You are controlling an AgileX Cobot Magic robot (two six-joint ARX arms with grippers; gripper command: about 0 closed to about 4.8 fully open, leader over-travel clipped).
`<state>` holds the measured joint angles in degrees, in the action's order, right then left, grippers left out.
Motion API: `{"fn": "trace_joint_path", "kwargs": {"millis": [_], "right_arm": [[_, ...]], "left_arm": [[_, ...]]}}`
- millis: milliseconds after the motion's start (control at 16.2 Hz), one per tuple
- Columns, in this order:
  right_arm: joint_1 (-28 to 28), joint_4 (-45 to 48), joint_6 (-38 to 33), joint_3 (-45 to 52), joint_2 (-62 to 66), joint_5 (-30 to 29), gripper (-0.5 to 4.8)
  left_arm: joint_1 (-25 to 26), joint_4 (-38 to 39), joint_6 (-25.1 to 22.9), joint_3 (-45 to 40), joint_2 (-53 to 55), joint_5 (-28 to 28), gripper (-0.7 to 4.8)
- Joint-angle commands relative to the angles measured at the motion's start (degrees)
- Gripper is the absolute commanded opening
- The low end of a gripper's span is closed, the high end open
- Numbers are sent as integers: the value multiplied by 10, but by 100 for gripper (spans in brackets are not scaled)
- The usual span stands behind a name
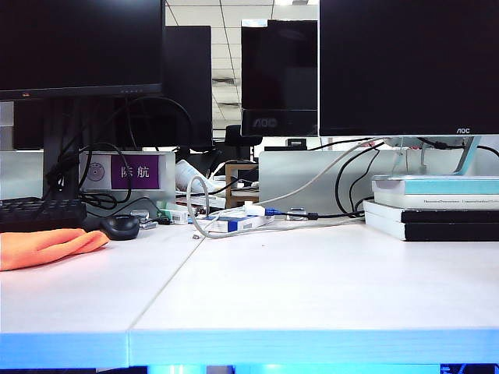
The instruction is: Wipe the table from left to right using the rag.
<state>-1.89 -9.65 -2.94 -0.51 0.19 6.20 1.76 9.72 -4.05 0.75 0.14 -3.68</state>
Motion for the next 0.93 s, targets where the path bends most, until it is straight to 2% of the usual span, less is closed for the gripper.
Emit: {"fn": "trace_joint_path", "kwargs": {"millis": [62, 370, 555, 741, 926], "right_arm": [[0, 2, 0, 4, -1, 1, -1], [-1, 5, -5, 0, -1, -17, -1], [-1, 4, -94, -32, -1, 4, -1], [-1, 6, -95, -82, 0, 3, -2], [-1, -11, -113, -163, 30, 6, -4]], "left_arm": [[0, 7, 0, -3, -1, -1, -3], [0, 2, 2, -3, -1, 1, -4], [0, -12, 56, 9, -1, 0, -4], [0, -24, 110, 49, 2, -2, -4], [0, -27, 116, 118, 44, -1, -4]]}}
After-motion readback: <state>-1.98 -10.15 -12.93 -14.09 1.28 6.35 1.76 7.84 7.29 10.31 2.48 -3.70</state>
